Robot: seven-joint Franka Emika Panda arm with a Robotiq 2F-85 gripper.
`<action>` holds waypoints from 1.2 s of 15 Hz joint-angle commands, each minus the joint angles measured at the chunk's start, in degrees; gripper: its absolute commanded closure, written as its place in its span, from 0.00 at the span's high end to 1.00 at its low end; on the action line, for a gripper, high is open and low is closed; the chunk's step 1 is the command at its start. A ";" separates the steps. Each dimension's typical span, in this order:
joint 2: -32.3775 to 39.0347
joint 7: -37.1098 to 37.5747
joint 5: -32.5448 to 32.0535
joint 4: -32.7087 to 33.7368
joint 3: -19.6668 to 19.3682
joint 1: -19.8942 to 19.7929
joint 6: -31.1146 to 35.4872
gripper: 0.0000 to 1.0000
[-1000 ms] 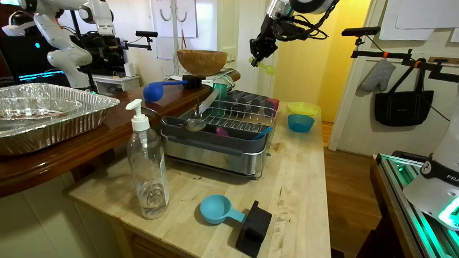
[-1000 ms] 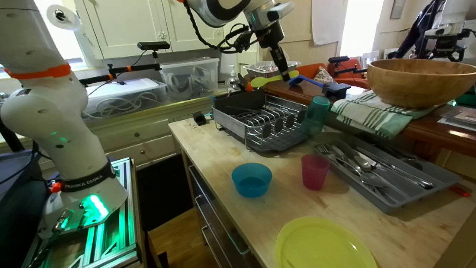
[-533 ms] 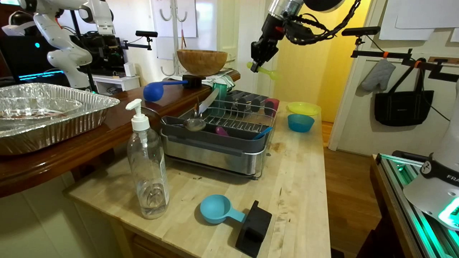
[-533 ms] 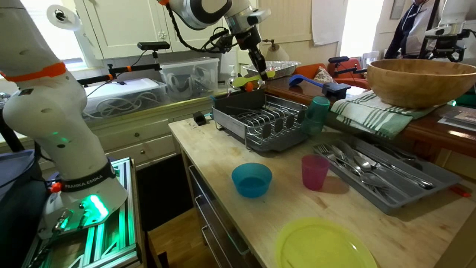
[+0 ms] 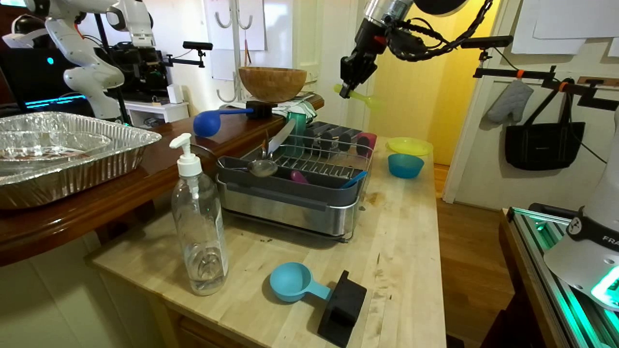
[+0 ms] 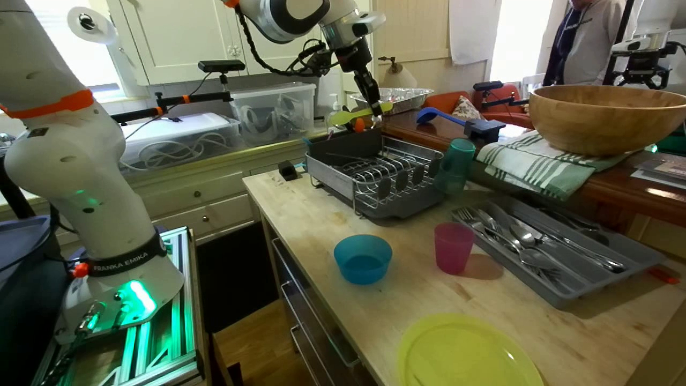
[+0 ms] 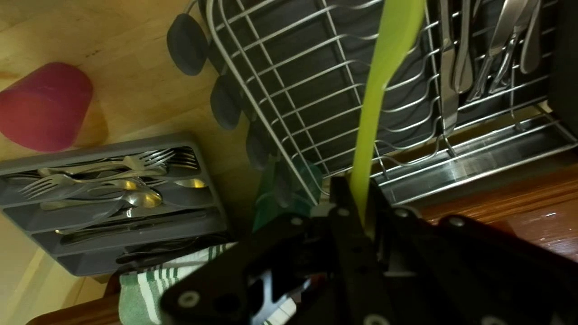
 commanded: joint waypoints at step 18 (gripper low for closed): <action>-0.78 0.06 1.05 -4.67 7.84 4.59 15.95 0.03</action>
